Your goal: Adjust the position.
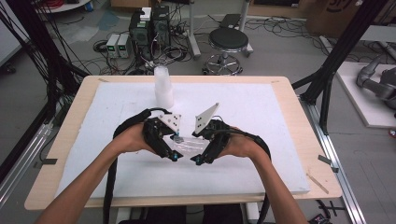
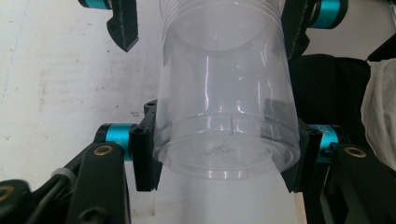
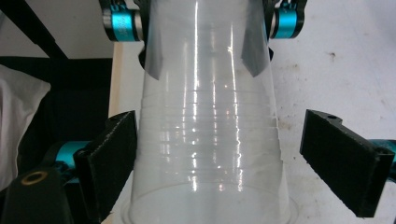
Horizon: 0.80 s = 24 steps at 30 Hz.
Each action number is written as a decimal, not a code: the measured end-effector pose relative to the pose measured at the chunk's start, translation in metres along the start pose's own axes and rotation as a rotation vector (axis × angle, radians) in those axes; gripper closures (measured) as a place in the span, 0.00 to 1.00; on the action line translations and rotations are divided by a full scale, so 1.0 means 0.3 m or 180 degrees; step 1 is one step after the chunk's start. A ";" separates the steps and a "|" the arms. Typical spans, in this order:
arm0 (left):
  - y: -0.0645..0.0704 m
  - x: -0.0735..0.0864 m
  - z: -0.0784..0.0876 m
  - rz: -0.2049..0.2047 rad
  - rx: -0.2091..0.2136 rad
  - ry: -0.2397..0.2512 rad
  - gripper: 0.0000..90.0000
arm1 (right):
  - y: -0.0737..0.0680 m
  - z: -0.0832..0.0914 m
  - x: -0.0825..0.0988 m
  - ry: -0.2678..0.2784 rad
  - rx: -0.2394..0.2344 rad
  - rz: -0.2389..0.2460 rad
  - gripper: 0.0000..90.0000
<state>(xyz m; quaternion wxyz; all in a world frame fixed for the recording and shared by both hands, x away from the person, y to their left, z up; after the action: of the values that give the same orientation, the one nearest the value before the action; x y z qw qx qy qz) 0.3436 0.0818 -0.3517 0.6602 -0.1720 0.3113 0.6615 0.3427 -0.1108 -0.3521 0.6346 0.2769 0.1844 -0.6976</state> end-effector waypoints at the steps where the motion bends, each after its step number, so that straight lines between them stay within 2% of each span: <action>1: 0.000 0.003 0.001 0.0006 -0.0007 0.0019 0.46 | 0.001 0.005 -0.001 0.0025 -0.0004 0.0000 0.13; 3: -0.001 0.014 0.003 -0.0016 0.0011 0.0104 0.46 | 0.003 0.017 0.000 0.0128 -0.0009 -0.0022 0.13; 6: 0.001 0.039 0.009 0.0005 -0.0037 0.0294 0.46 | 0.010 0.044 0.010 0.0411 0.0012 -0.0106 0.13; 10: 0.015 0.086 0.016 0.0032 -0.0136 0.0666 0.46 | 0.013 0.082 0.032 0.0801 0.0031 -0.0225 0.13; 13: 0.022 0.127 0.015 0.0003 -0.0177 0.0925 0.46 | 0.010 0.101 0.049 0.1023 0.0086 -0.0280 0.13; 18: 0.027 0.186 0.003 0.0081 -0.0179 0.1537 0.46 | 0.000 0.118 0.083 0.1355 0.0164 -0.0375 0.13; 24: 0.024 0.226 -0.007 -0.0016 -0.0151 0.2103 0.46 | -0.014 0.115 0.125 0.1735 0.0201 -0.0513 0.13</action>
<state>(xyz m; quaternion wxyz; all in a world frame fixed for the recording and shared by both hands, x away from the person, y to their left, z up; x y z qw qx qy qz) 0.3315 0.1330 -0.3953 0.5210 -0.3934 0.4927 0.5754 0.3317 -0.1608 -0.3489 0.4952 0.4583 0.3477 -0.6510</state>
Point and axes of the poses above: each handheld gripper's, and its own axes: z roughly backward along the jaws, x roughly out of its underside, y roughly to its right, the point moved 1 cm from there along -z, roughly forward along the jaws, and after that the axes turned 8 degrees about x, right-handed, at the moved point
